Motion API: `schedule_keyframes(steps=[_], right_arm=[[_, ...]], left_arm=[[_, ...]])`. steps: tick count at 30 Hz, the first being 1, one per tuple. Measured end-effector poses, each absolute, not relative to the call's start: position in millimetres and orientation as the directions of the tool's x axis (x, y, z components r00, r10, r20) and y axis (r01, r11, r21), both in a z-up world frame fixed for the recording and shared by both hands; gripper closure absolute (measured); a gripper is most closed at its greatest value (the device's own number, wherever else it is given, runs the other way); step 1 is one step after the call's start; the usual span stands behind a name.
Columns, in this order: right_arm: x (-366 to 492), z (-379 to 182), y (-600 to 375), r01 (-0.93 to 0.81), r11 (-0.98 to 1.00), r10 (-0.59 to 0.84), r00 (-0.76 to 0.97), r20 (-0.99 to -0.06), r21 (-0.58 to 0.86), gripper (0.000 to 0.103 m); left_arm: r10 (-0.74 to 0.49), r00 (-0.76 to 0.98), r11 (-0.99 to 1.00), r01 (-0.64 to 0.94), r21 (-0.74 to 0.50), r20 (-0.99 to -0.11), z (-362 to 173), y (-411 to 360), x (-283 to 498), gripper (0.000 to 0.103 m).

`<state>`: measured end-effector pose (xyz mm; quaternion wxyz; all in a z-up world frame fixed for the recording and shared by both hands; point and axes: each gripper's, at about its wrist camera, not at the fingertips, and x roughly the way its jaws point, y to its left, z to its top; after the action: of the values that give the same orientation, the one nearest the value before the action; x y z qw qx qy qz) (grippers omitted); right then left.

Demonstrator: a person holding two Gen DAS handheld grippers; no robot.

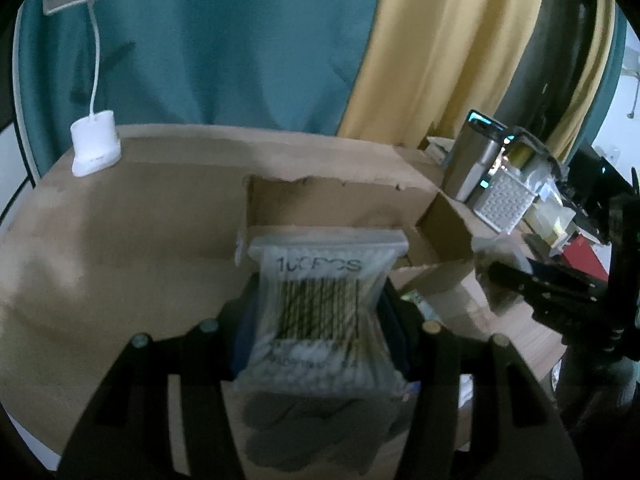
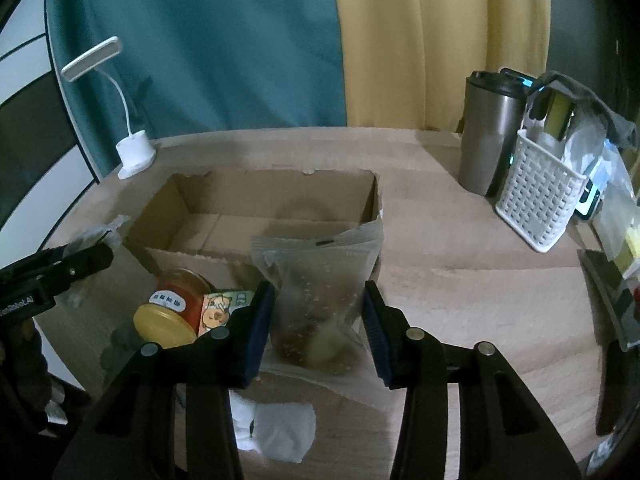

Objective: Organize objects
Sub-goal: 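Carry the swab bag with left gripper into the box while right carries the food bag in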

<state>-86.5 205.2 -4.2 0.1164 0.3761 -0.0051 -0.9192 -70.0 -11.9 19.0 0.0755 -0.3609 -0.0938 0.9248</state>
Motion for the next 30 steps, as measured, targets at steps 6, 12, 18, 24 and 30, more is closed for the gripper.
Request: schedule_keyframes(steps=[6, 12, 18, 24, 30], right_arm=[[-91.7, 4.2, 208.1, 0.218, -0.971, -0.227, -0.702, -0.675, 0.100, 0.057], [-99.7, 11.9, 211.5, 0.222, -0.970, -0.232, -0.711, -0.664, 0.101, 0.057], [-108.0, 13.2, 216.7, 0.221, -0.970, -0.234, -0.712, -0.662, 0.105, 0.057], [-115.5, 15.6, 218.8, 0.223, -0.969, -0.235, -0.712, -0.662, 0.105, 0.057], [-123.5, 16.3, 217.6, 0.225, -0.969, -0.237, -0.708, -0.665, 0.105, 0.057]], left_arm=[[0.209, -0.742, -0.972, -0.084, -0.222, -0.636, 30.5, -6.5, -77.5, 0.048], [0.216, -0.744, -0.971, -0.097, -0.218, -0.632, 36.1, -0.5, -87.8, 0.048], [0.224, -0.742, -0.970, -0.107, -0.218, -0.632, 39.1, 6.0, -98.9, 0.048], [0.232, -0.739, -0.969, -0.121, -0.215, -0.632, 40.0, 14.1, -111.6, 0.047], [0.241, -0.734, -0.967, -0.128, -0.220, -0.635, 38.0, 18.4, -123.1, 0.047]])
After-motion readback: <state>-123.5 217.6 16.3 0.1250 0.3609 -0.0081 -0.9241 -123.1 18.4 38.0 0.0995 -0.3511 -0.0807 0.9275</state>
